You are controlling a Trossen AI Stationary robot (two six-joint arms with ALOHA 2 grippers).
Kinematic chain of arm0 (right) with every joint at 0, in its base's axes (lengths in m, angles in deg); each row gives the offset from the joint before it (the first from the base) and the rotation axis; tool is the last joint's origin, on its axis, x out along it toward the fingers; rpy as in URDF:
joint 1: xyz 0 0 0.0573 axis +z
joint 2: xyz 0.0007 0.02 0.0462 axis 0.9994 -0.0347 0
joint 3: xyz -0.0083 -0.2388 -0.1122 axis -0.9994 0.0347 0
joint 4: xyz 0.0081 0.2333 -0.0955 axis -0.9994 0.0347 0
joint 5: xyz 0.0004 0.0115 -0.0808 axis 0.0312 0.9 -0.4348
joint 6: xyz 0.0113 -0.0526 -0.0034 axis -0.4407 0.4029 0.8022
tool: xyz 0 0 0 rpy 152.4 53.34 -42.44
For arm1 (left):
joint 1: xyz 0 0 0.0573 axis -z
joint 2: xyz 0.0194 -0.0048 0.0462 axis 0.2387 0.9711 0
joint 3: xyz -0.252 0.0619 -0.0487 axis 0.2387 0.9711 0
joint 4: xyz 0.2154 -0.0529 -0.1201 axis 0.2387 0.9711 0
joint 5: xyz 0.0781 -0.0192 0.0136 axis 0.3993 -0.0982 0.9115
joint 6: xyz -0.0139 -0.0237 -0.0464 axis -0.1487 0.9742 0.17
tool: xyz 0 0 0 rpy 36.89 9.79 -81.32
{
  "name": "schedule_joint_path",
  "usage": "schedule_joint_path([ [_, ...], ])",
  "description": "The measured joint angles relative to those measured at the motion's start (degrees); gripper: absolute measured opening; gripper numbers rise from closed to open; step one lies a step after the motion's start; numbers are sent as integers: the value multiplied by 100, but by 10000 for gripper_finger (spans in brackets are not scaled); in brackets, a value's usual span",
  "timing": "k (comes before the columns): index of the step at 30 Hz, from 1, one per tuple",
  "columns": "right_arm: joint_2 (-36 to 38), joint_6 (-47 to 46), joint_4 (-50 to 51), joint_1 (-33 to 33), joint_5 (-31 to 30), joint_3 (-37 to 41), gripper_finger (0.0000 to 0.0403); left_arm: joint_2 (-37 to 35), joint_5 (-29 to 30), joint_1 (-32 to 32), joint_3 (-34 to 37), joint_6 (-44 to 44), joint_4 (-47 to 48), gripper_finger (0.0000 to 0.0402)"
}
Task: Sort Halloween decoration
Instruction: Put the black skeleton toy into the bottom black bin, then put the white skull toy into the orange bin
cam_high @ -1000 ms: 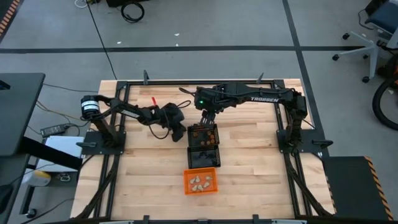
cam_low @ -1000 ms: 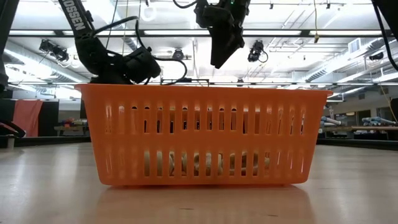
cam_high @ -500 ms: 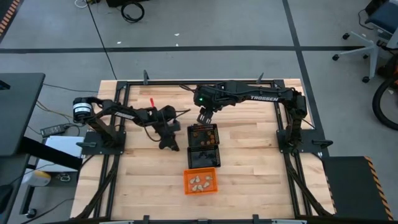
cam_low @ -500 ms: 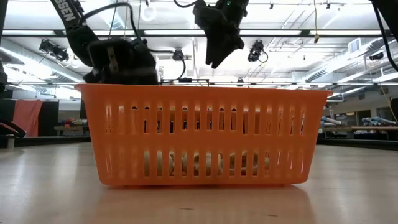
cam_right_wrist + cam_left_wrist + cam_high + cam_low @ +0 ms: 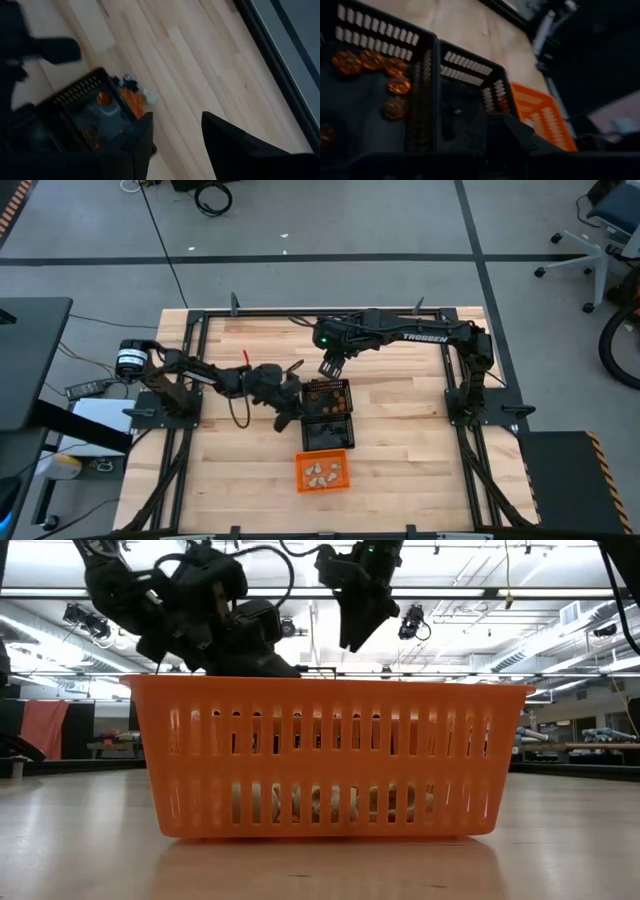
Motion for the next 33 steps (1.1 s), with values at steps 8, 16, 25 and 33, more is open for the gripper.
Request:
schedule_joint_path([
  [8,2,203,190,-41,-103,0,172,22,912,319,0,-83,-32,92],
  [16,9,331,169,-161,-85,-2,172,-9,861,148,-2,-331,-20,170],
  [25,20,614,-111,-574,610,643,166,-219,917,-427,-6,-412,268,159],
  [33,151,921,-237,-789,973,1222,166,-656,1145,-1012,-142,-381,1042,153],
])
